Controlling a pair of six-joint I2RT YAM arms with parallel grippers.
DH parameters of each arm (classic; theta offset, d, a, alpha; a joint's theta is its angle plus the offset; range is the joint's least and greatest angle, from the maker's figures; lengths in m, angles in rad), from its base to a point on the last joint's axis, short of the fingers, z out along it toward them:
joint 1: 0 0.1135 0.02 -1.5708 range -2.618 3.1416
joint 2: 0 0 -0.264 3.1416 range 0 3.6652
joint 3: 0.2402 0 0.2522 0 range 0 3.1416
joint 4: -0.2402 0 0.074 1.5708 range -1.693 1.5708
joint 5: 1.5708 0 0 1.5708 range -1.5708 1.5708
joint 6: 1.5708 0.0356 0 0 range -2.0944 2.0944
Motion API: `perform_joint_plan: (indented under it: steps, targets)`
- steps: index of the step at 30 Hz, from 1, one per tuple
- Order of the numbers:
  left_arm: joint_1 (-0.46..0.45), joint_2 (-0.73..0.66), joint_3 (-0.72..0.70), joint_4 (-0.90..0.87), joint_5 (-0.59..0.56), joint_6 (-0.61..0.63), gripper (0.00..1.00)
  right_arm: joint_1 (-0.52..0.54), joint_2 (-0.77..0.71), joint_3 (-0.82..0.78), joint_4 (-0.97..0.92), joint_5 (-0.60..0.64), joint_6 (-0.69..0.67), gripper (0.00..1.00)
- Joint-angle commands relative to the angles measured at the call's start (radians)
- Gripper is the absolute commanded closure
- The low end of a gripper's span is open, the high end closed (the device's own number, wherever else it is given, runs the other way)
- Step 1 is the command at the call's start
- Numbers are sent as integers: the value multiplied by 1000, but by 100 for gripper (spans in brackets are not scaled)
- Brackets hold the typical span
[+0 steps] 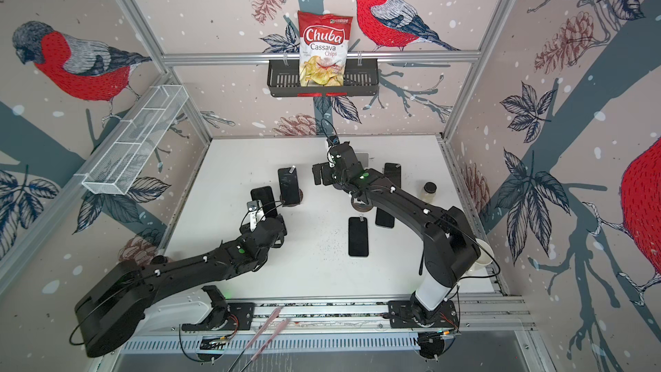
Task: Remove the phone from the phone stand
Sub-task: Move the phone stand with the phone to the center of the table.
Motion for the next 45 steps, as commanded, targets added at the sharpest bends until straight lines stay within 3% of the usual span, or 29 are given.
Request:
perform_joint_plan:
  steps: [1,15,23,45]
  targets:
    - [2,17,-2,69,-23,22,4,2,-10,-2,18,10,-16,1]
    - [2,125,0,113,-44,-38,9,4,-26,-24,23,25,-21,1]
    - [1,154,4,119,-35,-45,21,4,-26,-25,21,24,-22,1]
    - [-9,189,30,-13,-21,-128,33,4,-32,-30,20,20,-23,1]
